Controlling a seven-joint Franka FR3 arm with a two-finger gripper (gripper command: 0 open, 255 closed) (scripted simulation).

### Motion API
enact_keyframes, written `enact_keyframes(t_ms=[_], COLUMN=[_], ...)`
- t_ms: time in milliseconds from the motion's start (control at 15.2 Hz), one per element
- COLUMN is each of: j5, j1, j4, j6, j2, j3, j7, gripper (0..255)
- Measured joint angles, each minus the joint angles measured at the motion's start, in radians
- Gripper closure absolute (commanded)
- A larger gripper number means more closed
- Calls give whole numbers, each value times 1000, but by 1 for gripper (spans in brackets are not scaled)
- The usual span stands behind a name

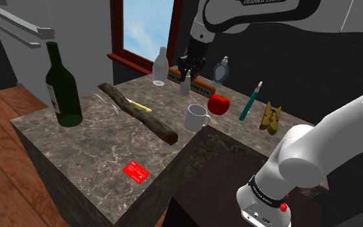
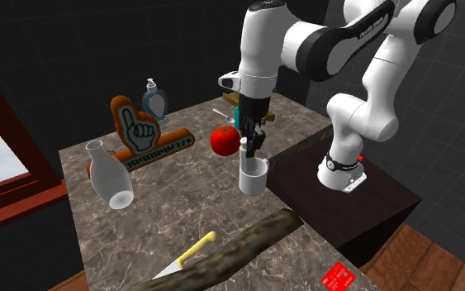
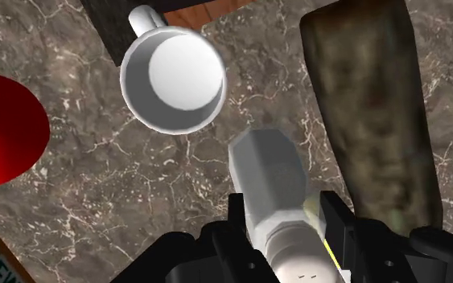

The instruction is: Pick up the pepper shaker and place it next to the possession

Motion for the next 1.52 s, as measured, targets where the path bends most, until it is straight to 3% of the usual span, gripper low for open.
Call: enact_keyframes(t_ms=[792,1254,1518], j5=[44,61,51], j1=[114,176,204], j4=[-38,5,82], j6=[6,0,-14], j2=[-38,-5,57], j3=[207,331,403], j7=[298,476,582], gripper=[255,255,255])
